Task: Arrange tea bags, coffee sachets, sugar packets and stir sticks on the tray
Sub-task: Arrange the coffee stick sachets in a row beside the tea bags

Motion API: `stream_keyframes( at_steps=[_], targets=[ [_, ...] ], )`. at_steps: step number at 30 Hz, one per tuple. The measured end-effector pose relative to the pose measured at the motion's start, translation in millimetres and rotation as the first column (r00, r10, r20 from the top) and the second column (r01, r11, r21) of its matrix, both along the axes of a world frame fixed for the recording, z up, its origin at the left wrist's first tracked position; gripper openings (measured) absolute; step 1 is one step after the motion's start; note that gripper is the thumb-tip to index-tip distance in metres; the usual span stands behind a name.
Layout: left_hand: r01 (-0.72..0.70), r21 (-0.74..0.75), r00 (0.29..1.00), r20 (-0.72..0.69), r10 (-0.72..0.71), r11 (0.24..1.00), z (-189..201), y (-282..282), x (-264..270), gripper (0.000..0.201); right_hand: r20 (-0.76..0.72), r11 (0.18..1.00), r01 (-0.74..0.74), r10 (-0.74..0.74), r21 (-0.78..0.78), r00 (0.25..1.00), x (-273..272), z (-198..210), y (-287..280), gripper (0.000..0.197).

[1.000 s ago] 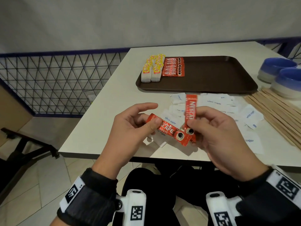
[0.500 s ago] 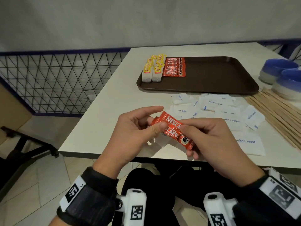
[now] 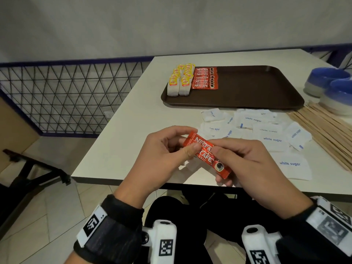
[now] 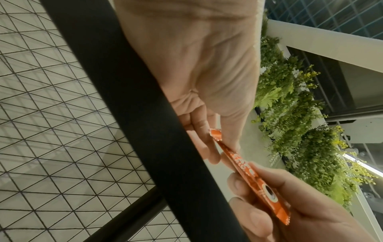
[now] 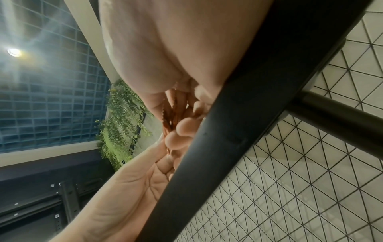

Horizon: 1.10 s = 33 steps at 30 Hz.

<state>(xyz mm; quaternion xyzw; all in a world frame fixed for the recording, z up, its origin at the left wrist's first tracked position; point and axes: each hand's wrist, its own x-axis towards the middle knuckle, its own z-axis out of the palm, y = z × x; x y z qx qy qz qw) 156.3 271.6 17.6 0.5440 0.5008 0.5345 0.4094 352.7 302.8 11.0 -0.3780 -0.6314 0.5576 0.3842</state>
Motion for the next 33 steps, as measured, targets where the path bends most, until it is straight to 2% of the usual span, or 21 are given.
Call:
stream_keyframes(
  at_steps=[4, 7, 12, 18, 21, 23, 24, 27, 30, 33],
  targets=[
    [-0.074, 0.030, 0.997, 0.015, 0.074, 0.997, -2.1, 0.4, -3.5, 0.023, -0.054, 1.000, 0.003, -0.002, 0.015, 0.999, -1.0, -0.9, -0.7, 0.025],
    [-0.116, 0.041, 0.993, 0.035, 0.115, 0.992, -2.4, -0.1, -5.0, 0.027, -0.121, 0.999, 0.031, -0.026, 0.040, 0.992, 0.1, -0.4, -2.6, 0.041],
    [-0.149, 0.042, 0.987, 0.066, 0.146, 0.988, -0.2, -1.4, -4.4, 0.032, -0.182, 0.992, 0.108, -0.096, 0.061, 0.979, 1.2, 0.5, -5.6, 0.040],
    [-0.186, 0.036, 0.980, 0.082, 0.182, 0.982, -2.4, -2.1, -6.5, 0.025, -0.085, 0.987, 0.120, -0.112, 0.105, 0.990, -1.9, 6.4, -4.5, 0.026],
    [-0.209, 0.052, 0.972, 0.118, 0.202, 0.977, -3.7, -2.4, -8.3, 0.024, 0.182, 0.965, 0.026, -0.076, 0.262, 0.980, 1.8, 25.5, 6.2, 0.029],
    [-0.213, 0.060, 0.969, 0.138, 0.203, 0.975, -3.5, -3.0, -8.0, 0.022, 0.386, 0.939, -0.116, -0.020, 0.324, 0.922, 3.6, 43.7, 17.1, 0.026],
    [-0.213, 0.064, 0.971, 0.128, 0.204, 0.975, -2.8, -3.9, -7.0, 0.019, 0.502, 0.925, -0.207, 0.021, 0.318, 0.864, 3.2, 52.9, 21.8, 0.023],
    [-0.209, 0.074, 0.977, 0.071, 0.203, 0.975, 1.1, -7.1, -2.2, 0.013, 0.791, 0.874, -0.421, 0.073, 0.242, 0.607, -1.3, 73.7, 32.8, 0.015],
    [-0.215, 0.079, 0.976, 0.040, 0.212, 0.974, 1.6, -6.1, 0.0, 0.018, 0.865, 0.851, -0.499, 0.120, 0.163, 0.488, -5.4, 92.3, 45.0, 0.012],
    [-0.213, 0.075, 0.971, 0.123, 0.203, 0.974, -1.7, -1.1, -1.9, 0.029, 0.898, 0.835, -0.540, 0.158, 0.100, 0.410, -6.3, 113.9, 72.4, 0.013]
  ],
)
